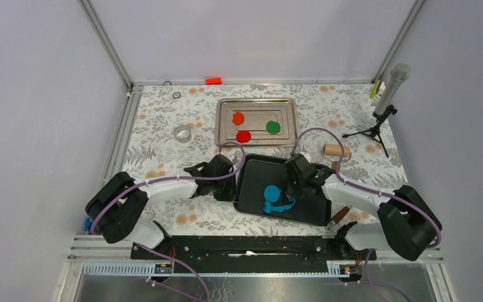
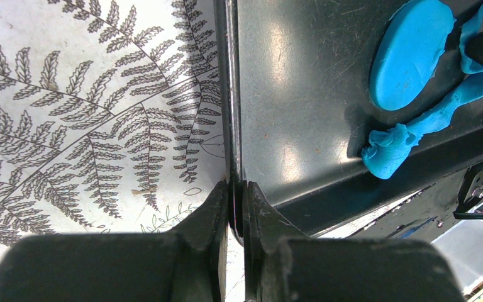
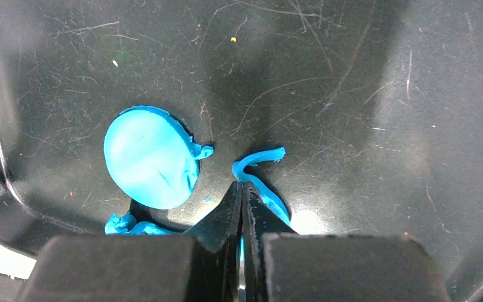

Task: Roll out the dumpling wrappers from the dough
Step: Remove the dumpling wrapper from the work surface.

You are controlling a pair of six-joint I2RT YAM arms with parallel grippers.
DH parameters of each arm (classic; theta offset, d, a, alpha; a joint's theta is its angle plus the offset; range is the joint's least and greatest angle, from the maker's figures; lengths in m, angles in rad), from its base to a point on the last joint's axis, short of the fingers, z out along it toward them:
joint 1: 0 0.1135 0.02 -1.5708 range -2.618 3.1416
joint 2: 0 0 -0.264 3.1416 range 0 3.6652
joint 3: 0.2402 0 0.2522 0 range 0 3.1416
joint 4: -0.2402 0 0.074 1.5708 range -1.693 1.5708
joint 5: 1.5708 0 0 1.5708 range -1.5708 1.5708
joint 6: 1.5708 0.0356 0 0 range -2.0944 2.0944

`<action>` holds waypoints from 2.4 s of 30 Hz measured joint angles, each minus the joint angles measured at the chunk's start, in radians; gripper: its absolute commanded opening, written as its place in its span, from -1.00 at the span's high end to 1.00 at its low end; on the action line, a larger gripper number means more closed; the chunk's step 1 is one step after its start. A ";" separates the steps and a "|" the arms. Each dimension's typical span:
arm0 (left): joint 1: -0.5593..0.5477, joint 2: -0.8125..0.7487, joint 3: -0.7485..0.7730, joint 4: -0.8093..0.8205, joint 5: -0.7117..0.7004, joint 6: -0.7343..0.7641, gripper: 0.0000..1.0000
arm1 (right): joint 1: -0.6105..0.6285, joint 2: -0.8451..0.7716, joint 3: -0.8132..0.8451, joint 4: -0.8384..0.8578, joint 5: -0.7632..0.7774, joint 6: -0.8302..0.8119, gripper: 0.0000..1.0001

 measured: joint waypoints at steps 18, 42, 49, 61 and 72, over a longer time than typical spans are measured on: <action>0.000 0.000 0.001 -0.001 0.000 0.002 1.00 | 0.000 -0.086 0.005 0.014 -0.010 0.006 1.00; 0.000 0.000 0.001 -0.002 0.000 0.002 1.00 | -0.001 0.055 0.009 0.066 -0.061 0.006 1.00; 0.000 0.000 0.001 -0.002 0.000 0.002 1.00 | -0.001 0.064 0.009 0.090 -0.061 0.006 1.00; 0.000 0.000 0.001 -0.002 0.000 0.002 1.00 | -0.001 0.075 0.013 0.108 -0.056 0.006 1.00; 0.000 0.000 0.001 -0.002 0.000 0.002 1.00 | -0.001 0.105 0.039 0.108 -0.031 0.006 1.00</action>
